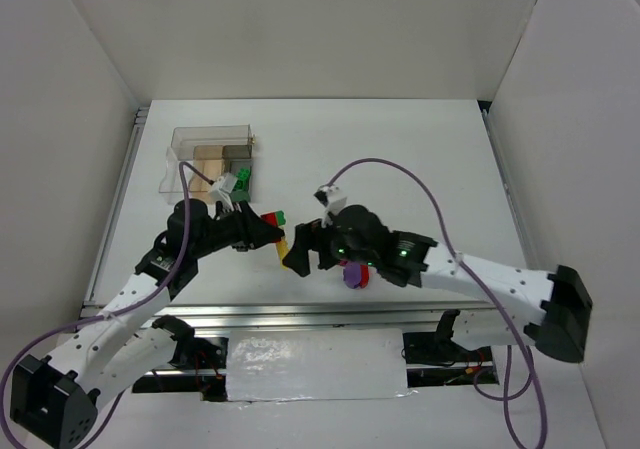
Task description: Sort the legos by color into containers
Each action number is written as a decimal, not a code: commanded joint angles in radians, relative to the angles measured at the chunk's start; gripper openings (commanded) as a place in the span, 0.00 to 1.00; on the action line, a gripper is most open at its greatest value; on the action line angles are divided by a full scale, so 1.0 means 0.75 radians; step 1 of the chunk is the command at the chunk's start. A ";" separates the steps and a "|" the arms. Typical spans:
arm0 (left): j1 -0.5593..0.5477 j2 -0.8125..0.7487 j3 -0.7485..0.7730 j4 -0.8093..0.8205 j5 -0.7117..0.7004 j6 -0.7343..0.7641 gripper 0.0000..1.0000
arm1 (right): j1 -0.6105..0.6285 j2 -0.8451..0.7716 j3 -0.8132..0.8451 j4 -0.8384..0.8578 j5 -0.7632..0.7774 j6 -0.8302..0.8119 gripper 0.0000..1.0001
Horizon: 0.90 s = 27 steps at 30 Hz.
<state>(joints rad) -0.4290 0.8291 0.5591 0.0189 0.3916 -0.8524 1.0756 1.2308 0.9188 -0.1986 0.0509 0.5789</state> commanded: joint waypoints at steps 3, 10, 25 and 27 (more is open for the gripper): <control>-0.005 -0.044 0.050 0.128 0.413 0.231 0.00 | -0.231 -0.428 -0.214 0.346 -0.499 -0.042 1.00; -0.019 -0.083 -0.052 0.561 0.719 0.036 0.00 | -0.403 -0.457 -0.229 0.500 -0.886 0.001 0.99; -0.072 -0.069 -0.054 0.601 0.736 0.010 0.00 | -0.399 -0.236 -0.135 0.790 -1.058 0.110 0.62; -0.074 -0.060 -0.050 0.593 0.736 0.012 0.00 | -0.399 -0.232 -0.137 0.805 -1.064 0.112 0.51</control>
<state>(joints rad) -0.4797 0.7780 0.5121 0.4042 0.9276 -0.8444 0.7757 1.0512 0.7715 0.3046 -0.7055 0.6476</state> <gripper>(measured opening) 0.472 0.553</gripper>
